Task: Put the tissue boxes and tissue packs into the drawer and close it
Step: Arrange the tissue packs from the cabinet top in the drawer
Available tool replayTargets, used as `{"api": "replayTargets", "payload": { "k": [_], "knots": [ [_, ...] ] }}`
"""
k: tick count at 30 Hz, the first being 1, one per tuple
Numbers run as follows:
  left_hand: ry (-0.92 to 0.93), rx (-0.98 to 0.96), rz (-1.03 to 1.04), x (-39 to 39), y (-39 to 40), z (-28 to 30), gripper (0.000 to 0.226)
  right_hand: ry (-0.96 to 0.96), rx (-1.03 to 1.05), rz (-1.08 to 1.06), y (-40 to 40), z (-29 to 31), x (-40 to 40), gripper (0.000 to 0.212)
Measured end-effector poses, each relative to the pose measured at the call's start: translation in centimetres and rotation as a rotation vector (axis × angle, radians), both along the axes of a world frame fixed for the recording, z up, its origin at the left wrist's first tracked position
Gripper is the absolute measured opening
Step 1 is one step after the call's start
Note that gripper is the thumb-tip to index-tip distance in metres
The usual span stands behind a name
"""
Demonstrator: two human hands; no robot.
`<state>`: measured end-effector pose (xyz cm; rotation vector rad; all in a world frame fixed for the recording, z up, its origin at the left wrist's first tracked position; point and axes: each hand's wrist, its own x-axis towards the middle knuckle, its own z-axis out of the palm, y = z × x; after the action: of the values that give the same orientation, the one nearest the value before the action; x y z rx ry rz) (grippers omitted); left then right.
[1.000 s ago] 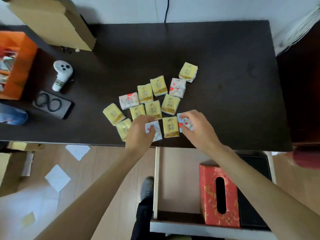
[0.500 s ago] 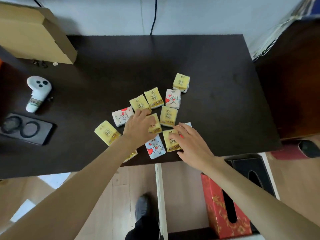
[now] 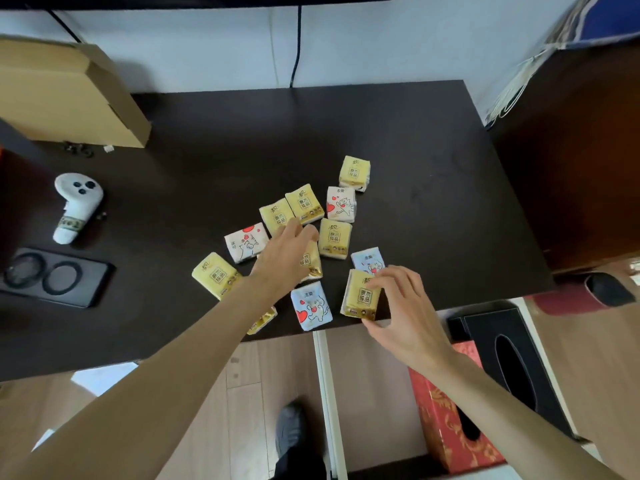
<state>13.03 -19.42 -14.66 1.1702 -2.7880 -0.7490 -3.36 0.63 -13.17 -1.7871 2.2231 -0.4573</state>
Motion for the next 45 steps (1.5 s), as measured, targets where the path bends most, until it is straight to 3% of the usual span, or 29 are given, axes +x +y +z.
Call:
{"api": "replayTargets", "payload": {
  "k": [5,9,13,16,22,27,30,34,39,45],
  "knots": [
    [0.213,0.087,0.085,0.0,-0.2,2.7,0.047,-0.159,-0.008,-0.085,1.9,0.8,0.3,0.063],
    [0.353,0.274,0.172,1.0,2.8,5.5,0.044,-0.217,0.070,-0.042,4.8,0.9,0.1,0.063],
    [0.361,0.524,0.107,2.7,10.1,4.6,0.044,-0.157,0.227,0.034,9.1,-0.6,-1.0,0.066],
    [0.310,0.572,0.043,2.6,15.8,1.2,0.039,-0.121,0.338,0.049,11.2,-2.6,-2.4,0.067],
    [0.132,0.375,0.008,-0.7,19.5,-7.3,0.031,-0.052,0.347,0.187,10.1,-7.3,-6.2,0.066],
    [0.014,0.164,-0.012,-2.7,19.3,-12.5,0.040,0.028,0.375,0.227,8.8,-11.2,-7.4,0.069],
    [-0.054,-0.068,-0.080,-2.9,19.6,-13.7,0.044,0.083,0.324,0.227,8.5,-12.3,-7.1,0.067],
    [-0.051,-0.336,-0.180,-2.3,20.1,-13.2,0.030,0.155,0.353,0.230,8.4,-12.7,-7.0,0.077],
    [-0.237,-0.301,-0.367,-0.9,20.0,-13.1,0.075,0.181,0.450,0.263,8.0,-12.2,-6.9,0.089],
    [-0.248,-0.408,-0.350,-1.5,19.8,-14.2,0.070,0.210,0.383,0.309,8.0,-12.6,-7.1,0.059]
  ]
}}
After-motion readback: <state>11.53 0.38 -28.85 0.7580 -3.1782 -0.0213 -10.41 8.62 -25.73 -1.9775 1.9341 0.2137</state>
